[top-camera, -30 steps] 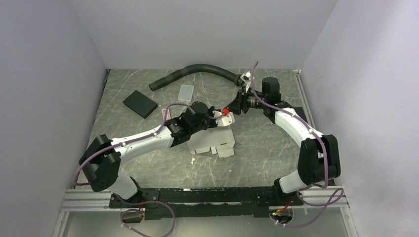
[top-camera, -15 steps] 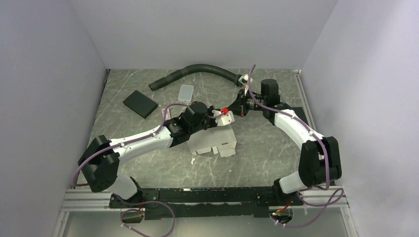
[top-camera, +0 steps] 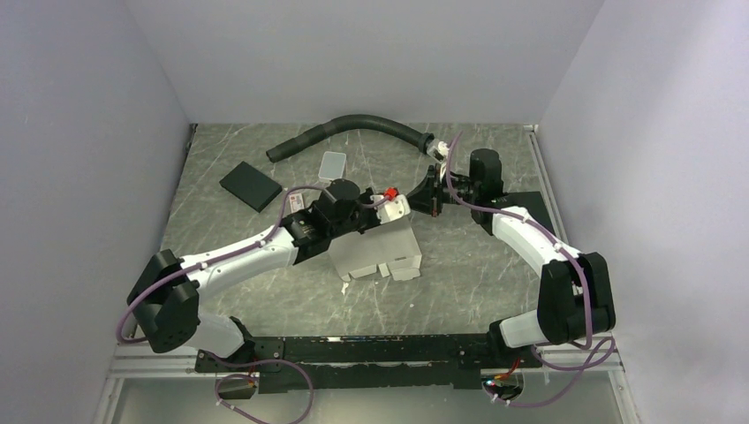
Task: Fold the paper box
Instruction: Fold the paper box at the center of the board.
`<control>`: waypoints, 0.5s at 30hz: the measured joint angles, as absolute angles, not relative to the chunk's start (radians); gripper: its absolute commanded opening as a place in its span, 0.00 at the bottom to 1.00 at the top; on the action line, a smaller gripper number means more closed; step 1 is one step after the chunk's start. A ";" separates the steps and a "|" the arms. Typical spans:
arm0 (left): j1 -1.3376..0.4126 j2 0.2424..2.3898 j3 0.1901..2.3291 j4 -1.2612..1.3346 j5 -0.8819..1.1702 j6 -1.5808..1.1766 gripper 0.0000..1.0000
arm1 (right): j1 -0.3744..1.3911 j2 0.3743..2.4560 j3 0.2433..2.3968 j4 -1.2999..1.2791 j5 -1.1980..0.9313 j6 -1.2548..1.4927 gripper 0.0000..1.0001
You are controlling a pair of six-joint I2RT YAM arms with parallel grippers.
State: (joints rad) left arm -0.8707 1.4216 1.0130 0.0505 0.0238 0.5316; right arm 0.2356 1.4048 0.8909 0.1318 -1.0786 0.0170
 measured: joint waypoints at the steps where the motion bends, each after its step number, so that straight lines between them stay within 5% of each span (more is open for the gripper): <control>1: -0.869 1.419 1.011 0.046 0.032 0.529 0.00 | 0.236 1.405 0.885 0.140 -1.088 0.014 0.00; 8: -0.860 1.415 1.008 0.037 0.065 0.511 0.00 | 0.234 1.405 0.868 0.148 -1.192 -0.118 0.00; 15: -0.859 1.415 1.007 0.015 0.099 0.499 0.00 | 0.252 1.405 0.958 -0.187 -1.237 -0.550 0.00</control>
